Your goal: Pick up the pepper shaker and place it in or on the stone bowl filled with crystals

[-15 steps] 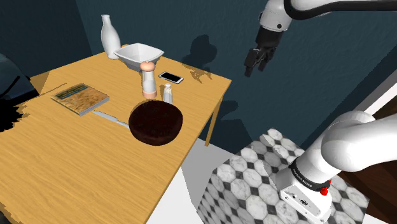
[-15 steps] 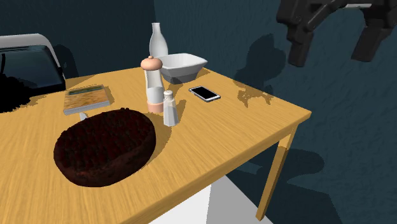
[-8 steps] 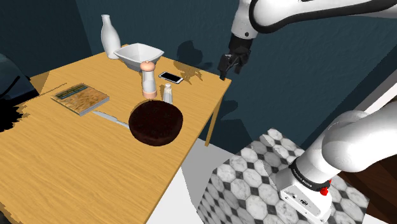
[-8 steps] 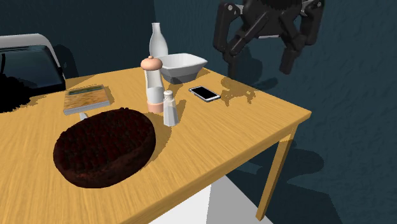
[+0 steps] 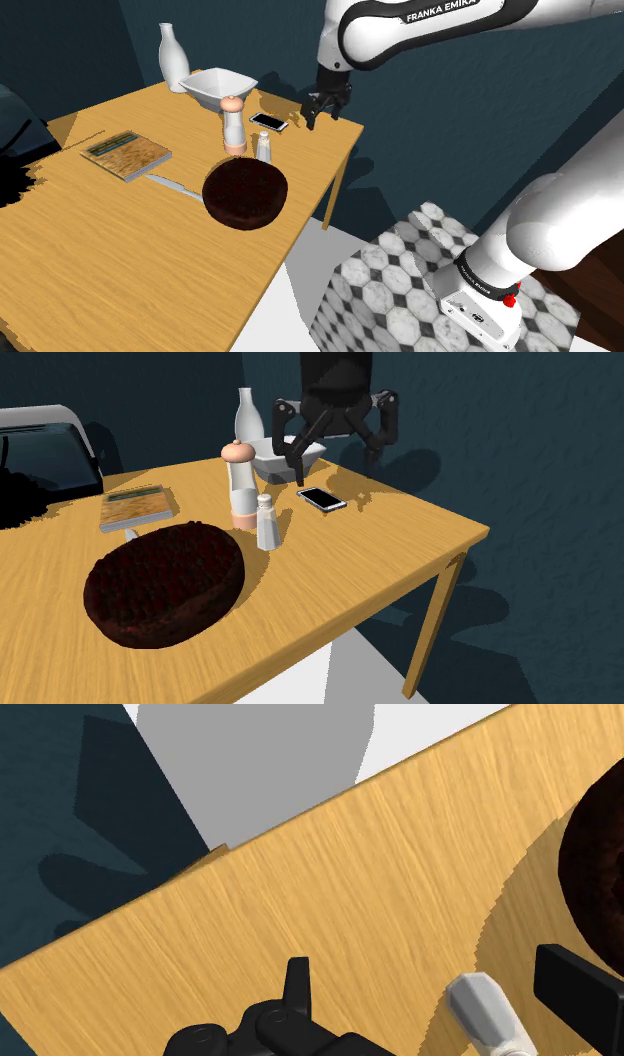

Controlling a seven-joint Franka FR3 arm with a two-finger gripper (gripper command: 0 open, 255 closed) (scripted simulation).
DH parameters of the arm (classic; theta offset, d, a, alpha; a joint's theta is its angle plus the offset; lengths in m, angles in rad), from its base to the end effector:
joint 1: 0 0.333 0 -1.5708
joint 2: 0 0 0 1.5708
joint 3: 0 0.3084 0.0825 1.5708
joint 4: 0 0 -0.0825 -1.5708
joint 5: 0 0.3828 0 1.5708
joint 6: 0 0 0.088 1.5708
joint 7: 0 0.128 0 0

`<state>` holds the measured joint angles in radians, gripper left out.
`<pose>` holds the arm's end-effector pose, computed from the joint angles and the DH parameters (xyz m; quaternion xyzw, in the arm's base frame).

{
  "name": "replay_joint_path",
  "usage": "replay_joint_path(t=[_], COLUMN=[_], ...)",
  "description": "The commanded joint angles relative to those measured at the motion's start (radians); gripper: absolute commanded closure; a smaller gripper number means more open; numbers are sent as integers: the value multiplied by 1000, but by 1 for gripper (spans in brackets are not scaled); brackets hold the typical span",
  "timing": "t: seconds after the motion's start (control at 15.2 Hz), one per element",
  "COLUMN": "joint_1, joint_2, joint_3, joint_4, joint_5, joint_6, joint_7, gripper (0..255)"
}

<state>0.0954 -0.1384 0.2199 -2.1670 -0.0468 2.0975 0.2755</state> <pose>0.4909 0.1589 0.4314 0.9984 0.0304 0.0416 0.0246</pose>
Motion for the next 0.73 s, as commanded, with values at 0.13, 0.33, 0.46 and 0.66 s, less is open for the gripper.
replay_joint_path(t=[0.13,0.33,0.46,0.66], joint_1=[15,35,52,85], joint_2=[148,261,337,454], joint_3=[32,44,47,46], joint_4=[119,221,297,423], joint_5=[-60,-112,-147,-198], joint_6=[37,50,52,44], joint_7=[77,131,165,208], gripper=[0,0,0,0])
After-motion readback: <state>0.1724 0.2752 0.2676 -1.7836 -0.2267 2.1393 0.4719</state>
